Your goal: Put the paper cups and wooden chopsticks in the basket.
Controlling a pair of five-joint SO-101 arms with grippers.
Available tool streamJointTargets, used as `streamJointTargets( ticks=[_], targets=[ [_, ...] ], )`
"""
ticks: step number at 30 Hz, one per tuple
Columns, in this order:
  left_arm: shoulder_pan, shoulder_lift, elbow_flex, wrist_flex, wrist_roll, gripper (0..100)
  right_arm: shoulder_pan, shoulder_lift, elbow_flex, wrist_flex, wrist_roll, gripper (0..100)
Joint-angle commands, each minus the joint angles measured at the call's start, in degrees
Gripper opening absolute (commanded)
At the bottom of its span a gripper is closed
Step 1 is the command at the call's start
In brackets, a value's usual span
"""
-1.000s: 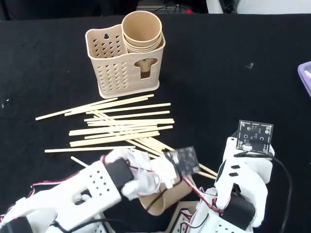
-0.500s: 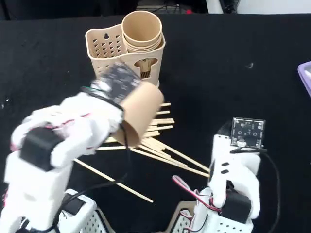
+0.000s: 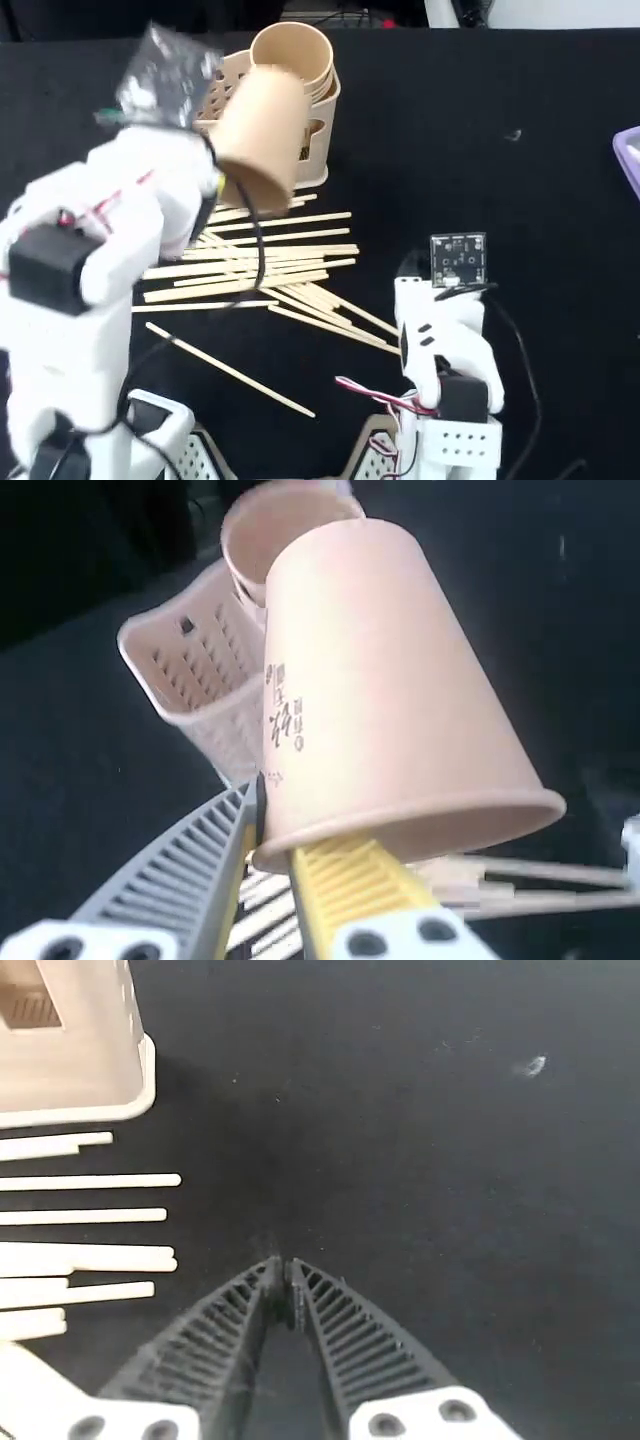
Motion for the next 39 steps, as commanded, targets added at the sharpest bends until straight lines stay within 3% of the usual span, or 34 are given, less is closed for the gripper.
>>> streamJointTargets(
  ticks=[1,10,17,22,28,35,39],
  targets=[
    [-1.19,8.35,-14.11,-2.11,3.16,3,-0.70,-5.23,0.66,-2.55,-0.35,1.1],
    [-1.45,32.62,-37.41,1.58,4.84,3,-0.70,-5.23,2.07,-2.37,0.00,1.1],
    [-1.54,43.43,-46.90,5.63,4.57,3,-0.70,-5.23,2.07,-2.29,0.00,1.1],
    [-1.54,45.01,-46.90,5.63,4.57,3,-0.70,-5.23,2.07,-2.02,0.09,1.1],
    [-1.54,45.10,-43.30,6.86,-1.32,3,-0.70,-5.23,2.07,-2.02,0.09,1.1],
    [-1.45,44.57,-47.43,6.77,-1.23,3,-0.70,-5.23,2.07,-2.02,0.09,1.1],
    [-1.45,44.57,-53.41,6.42,3.08,3,-0.70,-5.23,2.07,-2.02,0.09,1.1]
  ],
)
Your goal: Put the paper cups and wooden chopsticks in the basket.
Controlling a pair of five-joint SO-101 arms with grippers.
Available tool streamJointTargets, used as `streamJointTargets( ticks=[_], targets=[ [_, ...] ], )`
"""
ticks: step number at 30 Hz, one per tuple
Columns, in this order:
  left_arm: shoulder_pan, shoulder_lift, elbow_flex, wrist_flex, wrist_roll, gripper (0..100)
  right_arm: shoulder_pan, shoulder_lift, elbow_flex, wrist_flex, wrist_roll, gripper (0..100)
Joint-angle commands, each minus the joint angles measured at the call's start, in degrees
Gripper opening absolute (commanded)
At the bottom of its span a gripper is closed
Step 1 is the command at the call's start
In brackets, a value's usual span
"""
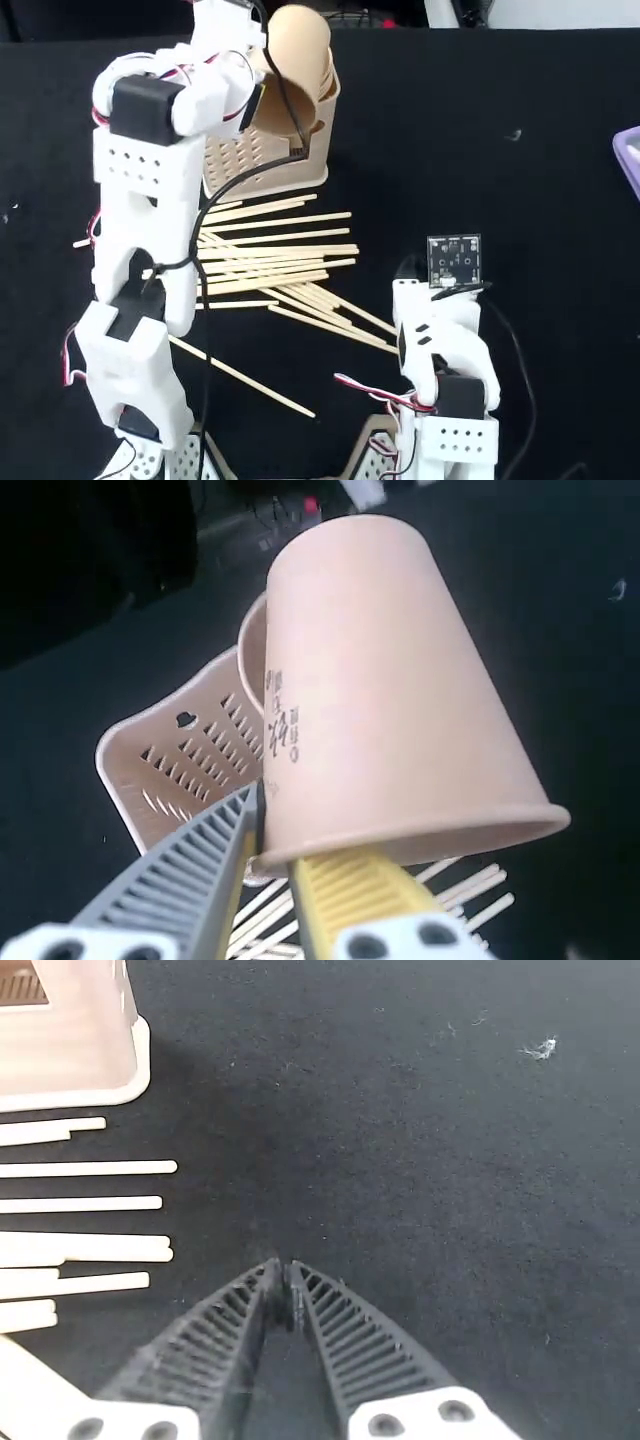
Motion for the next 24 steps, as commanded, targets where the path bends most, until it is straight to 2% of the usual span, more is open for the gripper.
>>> streamJointTargets(
  ticks=[1,7,12,16,19,24],
  targets=[
    [-0.40,-0.88,-7.25,-0.18,3.43,3,-0.70,-5.23,-0.13,-0.88,0.09,1.1],
    [-0.40,-0.26,-9.45,0.35,5.80,13,-0.70,-5.23,-0.13,-0.79,0.09,1.1],
    [-0.48,-0.44,-5.41,0.97,5.89,10,-0.70,-5.23,-0.13,-0.79,0.09,1.1],
    [-0.48,-0.35,-5.32,0.35,5.98,12,-0.70,-5.23,-0.13,-0.79,0.09,1.1],
    [-0.48,-0.26,-5.05,-2.99,6.15,14,-0.70,-5.23,-0.13,-0.79,0.09,1.1],
    [-0.48,-0.18,-4.79,-13.19,13.36,15,-0.70,-5.23,-0.13,-0.79,0.09,1.1]
  ],
)
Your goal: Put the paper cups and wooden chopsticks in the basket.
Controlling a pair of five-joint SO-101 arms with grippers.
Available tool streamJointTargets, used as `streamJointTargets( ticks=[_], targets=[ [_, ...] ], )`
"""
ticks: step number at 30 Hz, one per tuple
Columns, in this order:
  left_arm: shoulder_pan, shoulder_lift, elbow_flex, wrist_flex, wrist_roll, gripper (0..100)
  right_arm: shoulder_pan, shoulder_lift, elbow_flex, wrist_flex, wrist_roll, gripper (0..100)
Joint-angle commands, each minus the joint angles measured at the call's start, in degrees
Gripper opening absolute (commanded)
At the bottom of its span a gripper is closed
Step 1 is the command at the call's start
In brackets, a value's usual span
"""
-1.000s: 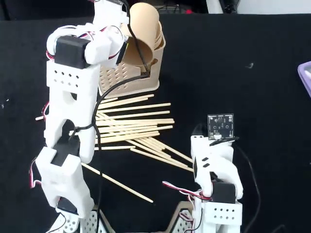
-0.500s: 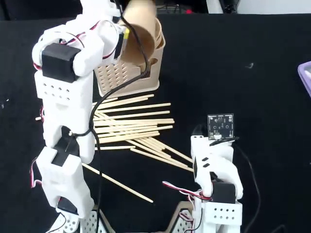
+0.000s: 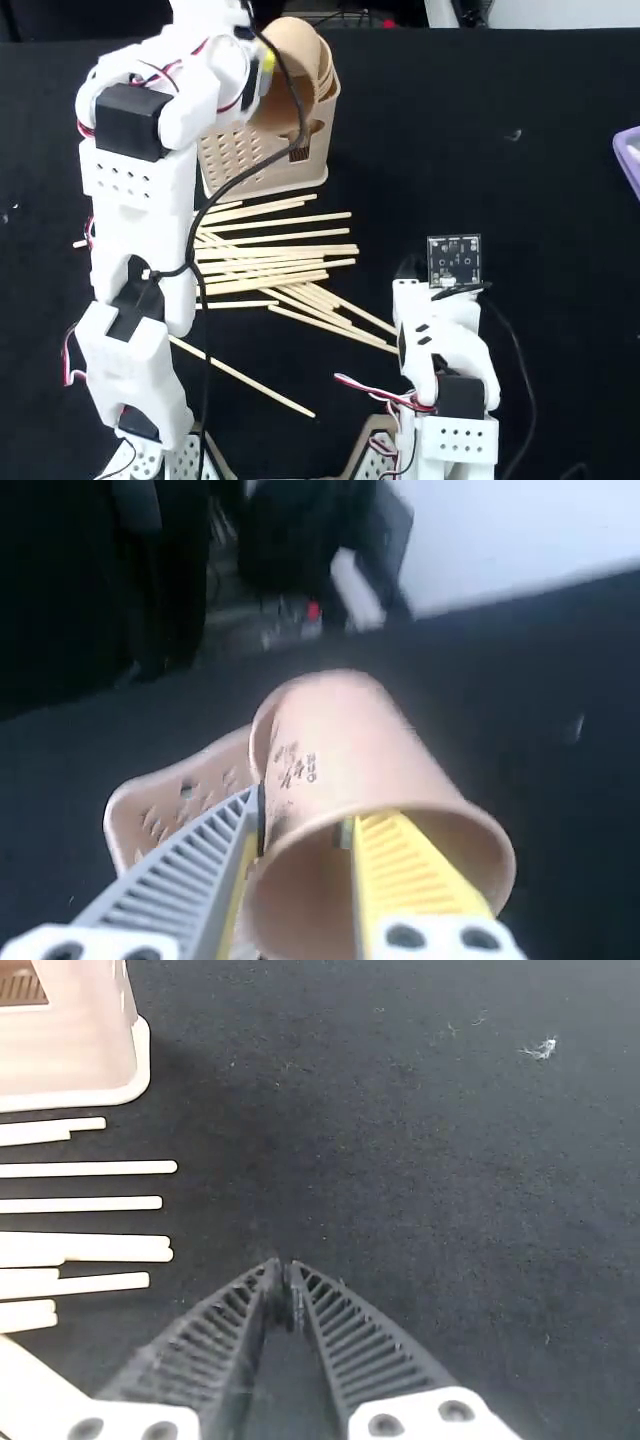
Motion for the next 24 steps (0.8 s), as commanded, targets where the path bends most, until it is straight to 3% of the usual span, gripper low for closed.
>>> streamJointTargets(
  ticks=[1,8,19,24],
  targets=[
    [-0.57,-0.35,-0.04,-7.65,4.31,15,-0.70,-5.23,-0.22,-0.79,0.09,1.1],
    [-0.57,2.46,5.85,-15.38,5.01,15,-0.70,-5.23,-0.22,-0.79,0.09,1.1],
    [-2.68,3.16,6.37,-16.26,5.10,15,-0.70,-5.23,-0.22,-0.79,0.09,1.1],
    [-2.59,7.12,5.85,-22.86,5.19,15,-0.70,-5.23,-0.22,-0.79,0.09,1.1]
  ],
)
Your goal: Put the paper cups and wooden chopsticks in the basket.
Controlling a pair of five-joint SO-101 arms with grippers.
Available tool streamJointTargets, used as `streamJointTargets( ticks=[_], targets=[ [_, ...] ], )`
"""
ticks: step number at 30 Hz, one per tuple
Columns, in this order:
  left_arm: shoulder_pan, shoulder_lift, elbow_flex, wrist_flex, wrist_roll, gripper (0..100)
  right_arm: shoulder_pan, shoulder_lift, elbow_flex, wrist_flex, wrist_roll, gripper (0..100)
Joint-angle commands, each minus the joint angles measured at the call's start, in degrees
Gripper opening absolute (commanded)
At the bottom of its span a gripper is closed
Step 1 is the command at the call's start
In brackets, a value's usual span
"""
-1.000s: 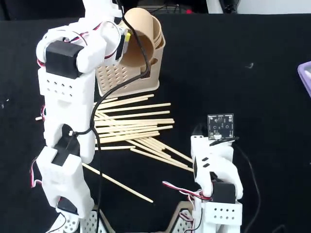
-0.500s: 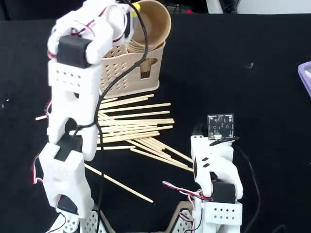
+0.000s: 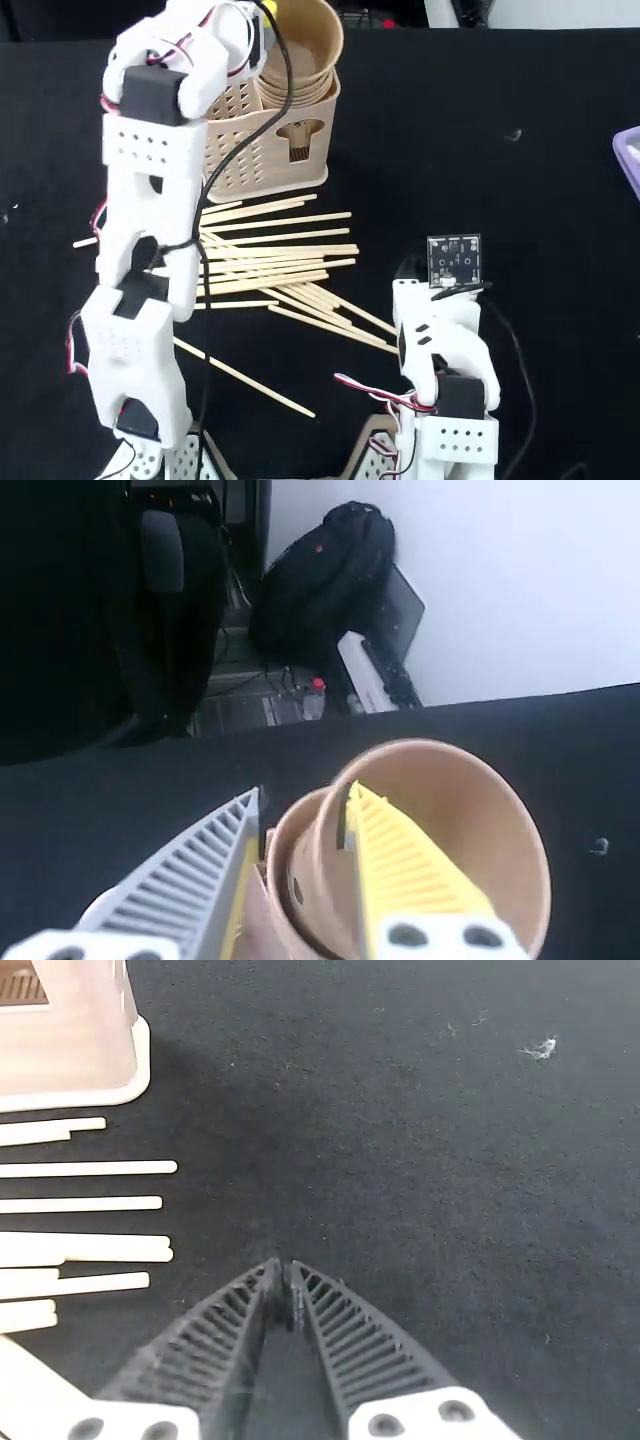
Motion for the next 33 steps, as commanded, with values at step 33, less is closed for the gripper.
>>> streamJointTargets(
  ticks=[33],
  targets=[
    [6.90,1.32,6.99,9.76,0.44,15,-0.70,-5.23,-0.22,-0.79,0.09,1.1]
  ],
)
